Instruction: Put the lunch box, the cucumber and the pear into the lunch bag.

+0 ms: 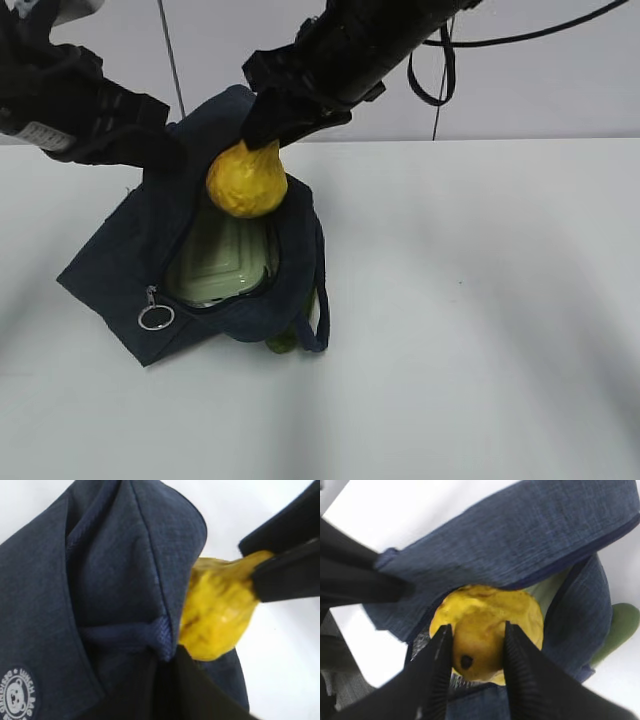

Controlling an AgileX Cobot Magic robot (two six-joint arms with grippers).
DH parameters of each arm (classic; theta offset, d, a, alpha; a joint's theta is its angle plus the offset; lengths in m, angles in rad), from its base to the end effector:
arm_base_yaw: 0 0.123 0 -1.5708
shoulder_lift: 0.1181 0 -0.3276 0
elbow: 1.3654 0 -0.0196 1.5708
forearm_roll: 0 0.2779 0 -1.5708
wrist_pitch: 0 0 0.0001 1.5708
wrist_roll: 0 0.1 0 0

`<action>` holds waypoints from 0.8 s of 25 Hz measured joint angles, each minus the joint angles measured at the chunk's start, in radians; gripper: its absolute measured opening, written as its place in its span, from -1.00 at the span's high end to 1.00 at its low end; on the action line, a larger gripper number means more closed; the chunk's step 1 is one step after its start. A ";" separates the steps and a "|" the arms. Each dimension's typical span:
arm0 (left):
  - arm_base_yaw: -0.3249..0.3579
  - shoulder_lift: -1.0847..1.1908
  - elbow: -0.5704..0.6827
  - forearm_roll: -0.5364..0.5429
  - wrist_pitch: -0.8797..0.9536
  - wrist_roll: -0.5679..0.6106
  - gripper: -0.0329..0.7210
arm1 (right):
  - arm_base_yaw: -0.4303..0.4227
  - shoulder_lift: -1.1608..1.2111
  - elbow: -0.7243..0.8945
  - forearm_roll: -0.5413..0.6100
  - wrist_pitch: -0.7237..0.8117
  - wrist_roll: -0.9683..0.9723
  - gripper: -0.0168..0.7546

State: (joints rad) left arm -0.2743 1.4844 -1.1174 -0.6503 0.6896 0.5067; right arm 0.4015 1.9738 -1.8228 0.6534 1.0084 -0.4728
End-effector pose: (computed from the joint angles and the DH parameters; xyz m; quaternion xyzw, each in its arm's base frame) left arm 0.3197 -0.1300 0.3225 0.1825 0.9036 -0.2328 0.3098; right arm 0.4314 0.2391 0.3385 -0.2990 0.8733 0.2968 0.2445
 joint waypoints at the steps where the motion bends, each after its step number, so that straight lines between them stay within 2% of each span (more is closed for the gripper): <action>1: 0.000 0.000 0.000 -0.007 0.000 0.000 0.90 | 0.000 0.011 0.000 0.004 -0.013 0.000 0.29; 13: 0.000 0.002 0.000 -0.051 0.006 0.000 0.90 | 0.000 0.108 0.000 0.077 -0.187 -0.004 0.28; 20: 0.000 0.002 0.000 -0.052 0.008 0.000 0.90 | 0.000 0.119 0.000 0.107 -0.191 -0.004 -0.06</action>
State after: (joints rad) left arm -0.2743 1.4863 -1.1174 -0.7024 0.6977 0.5067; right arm 0.4015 2.0925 -1.8228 0.7609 0.8174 -0.4765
